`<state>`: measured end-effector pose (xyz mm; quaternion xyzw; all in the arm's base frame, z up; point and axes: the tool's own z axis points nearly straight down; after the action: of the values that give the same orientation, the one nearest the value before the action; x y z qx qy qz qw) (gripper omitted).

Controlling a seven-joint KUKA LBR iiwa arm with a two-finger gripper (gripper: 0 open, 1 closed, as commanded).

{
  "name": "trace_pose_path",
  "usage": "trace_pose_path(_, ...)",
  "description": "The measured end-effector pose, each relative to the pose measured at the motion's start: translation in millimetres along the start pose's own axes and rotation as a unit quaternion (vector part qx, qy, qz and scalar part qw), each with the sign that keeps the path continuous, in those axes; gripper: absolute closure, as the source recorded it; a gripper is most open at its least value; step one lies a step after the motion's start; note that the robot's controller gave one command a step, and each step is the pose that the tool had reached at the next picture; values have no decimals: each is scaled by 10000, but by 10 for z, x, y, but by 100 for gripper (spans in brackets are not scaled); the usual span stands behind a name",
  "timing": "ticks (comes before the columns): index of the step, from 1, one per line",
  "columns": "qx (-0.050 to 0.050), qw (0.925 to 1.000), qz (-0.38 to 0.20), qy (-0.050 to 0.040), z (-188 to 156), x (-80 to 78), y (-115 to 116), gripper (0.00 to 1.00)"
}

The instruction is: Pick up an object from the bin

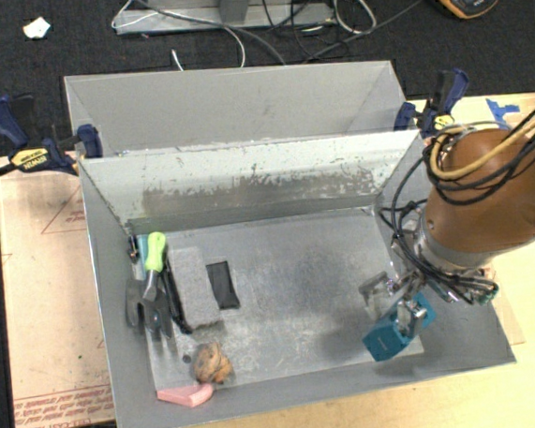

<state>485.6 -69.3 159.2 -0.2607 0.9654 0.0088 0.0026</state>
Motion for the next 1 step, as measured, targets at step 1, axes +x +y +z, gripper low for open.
trace_pose_path(1,-25,10000,86,19,-742,-25,46,100)
